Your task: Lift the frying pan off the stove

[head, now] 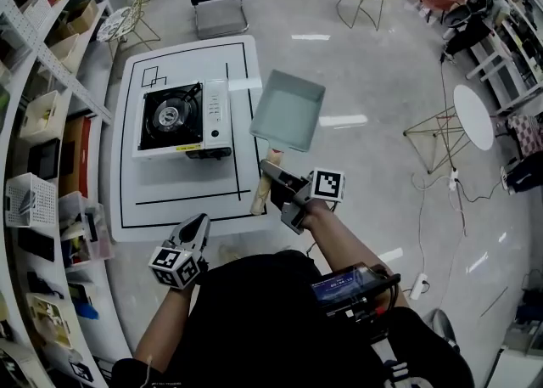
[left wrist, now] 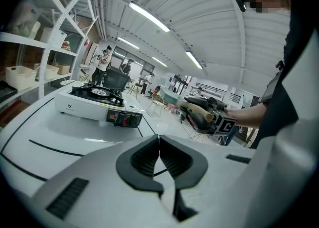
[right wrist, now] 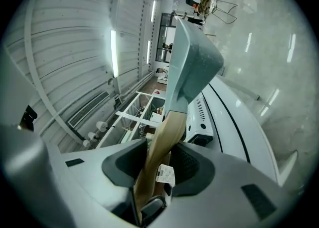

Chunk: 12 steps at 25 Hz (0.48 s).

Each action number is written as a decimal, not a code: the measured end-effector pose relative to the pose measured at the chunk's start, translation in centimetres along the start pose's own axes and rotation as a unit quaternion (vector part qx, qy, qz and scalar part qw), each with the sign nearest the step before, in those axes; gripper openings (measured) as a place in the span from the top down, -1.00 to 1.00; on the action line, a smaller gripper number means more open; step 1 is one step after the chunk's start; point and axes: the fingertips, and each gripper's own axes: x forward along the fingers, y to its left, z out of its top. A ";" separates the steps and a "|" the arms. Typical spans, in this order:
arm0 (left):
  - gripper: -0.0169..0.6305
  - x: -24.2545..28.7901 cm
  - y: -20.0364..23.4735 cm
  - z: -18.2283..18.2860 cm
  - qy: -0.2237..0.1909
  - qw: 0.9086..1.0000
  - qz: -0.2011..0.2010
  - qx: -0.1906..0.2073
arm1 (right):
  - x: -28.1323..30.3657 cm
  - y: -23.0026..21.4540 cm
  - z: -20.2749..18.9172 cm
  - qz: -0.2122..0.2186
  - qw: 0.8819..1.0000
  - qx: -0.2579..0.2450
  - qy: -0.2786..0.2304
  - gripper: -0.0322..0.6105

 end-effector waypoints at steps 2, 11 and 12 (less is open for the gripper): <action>0.92 0.8 -0.9 0.0 0.002 1.000 -0.004 0.002 | -1.3 0.0 0.5 0.001 1.000 -0.006 -0.005 0.38; 0.92 3.5 -4.4 0.1 0.024 0.999 -0.025 0.023 | -7.0 -0.4 1.8 0.003 0.999 0.013 -0.044 0.38; 0.92 3.8 -5.0 0.2 0.028 0.999 -0.029 0.027 | -7.7 -0.5 2.0 0.002 0.999 0.014 -0.048 0.38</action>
